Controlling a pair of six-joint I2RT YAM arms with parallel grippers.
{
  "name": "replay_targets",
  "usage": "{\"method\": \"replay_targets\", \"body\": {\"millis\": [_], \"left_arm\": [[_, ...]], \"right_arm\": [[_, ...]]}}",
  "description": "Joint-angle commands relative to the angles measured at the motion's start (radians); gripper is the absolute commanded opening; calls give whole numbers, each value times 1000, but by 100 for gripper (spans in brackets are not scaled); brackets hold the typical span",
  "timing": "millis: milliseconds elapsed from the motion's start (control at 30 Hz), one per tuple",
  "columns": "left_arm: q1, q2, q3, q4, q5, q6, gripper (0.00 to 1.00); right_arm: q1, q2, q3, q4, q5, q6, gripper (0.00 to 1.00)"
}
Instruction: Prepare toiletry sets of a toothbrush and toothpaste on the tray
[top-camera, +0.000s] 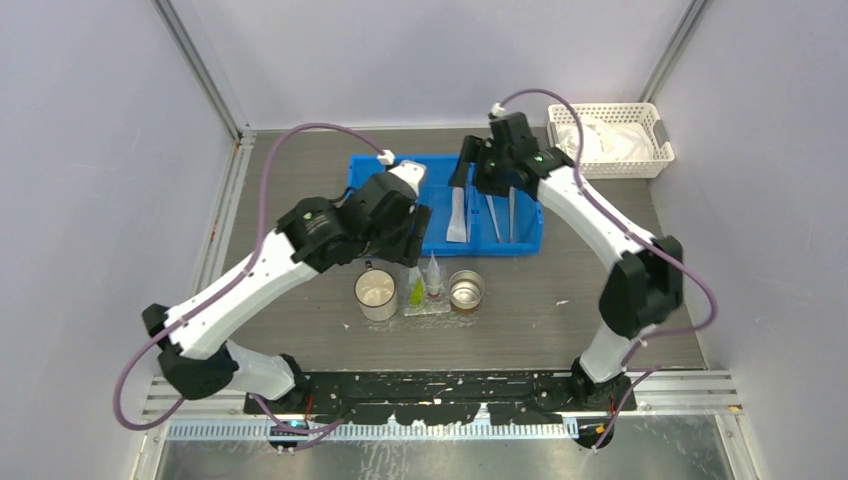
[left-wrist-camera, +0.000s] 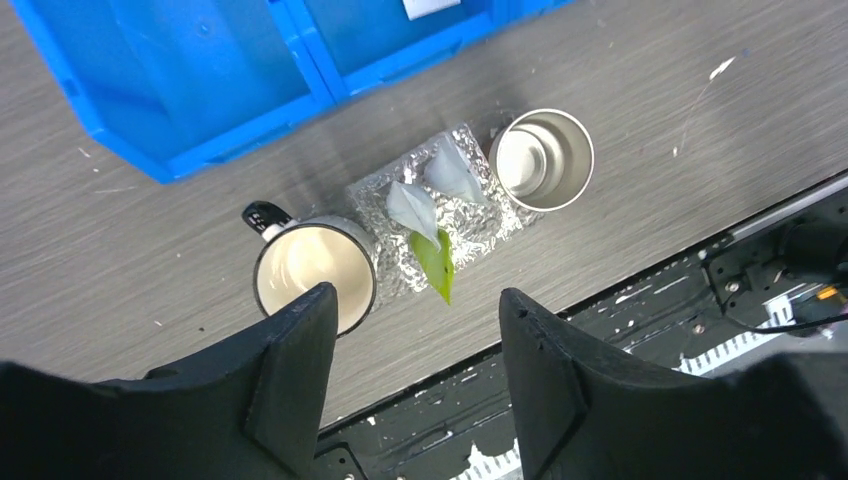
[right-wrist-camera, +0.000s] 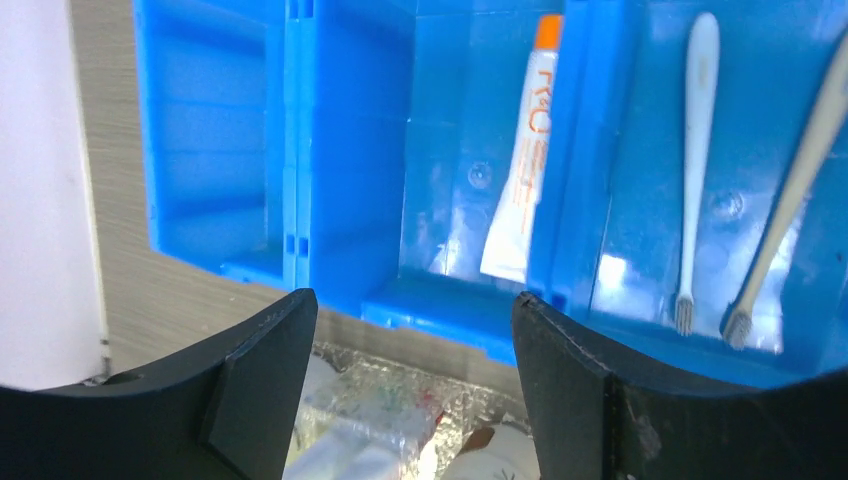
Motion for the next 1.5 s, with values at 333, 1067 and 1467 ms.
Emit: {"method": "replay_targets", "body": {"millis": [333,1067,1467], "left_arm": [[7,-162,-133,11,-81,7,68],[92,-206,-228,72,-15,73,72],[125,-205,-240,79,13,88,72]], "right_arm": [[156,483,460,-245,381,-122,76],[191,754,603,-266,735,-160,69],[138,751,459,-118,547,-71,62]]}}
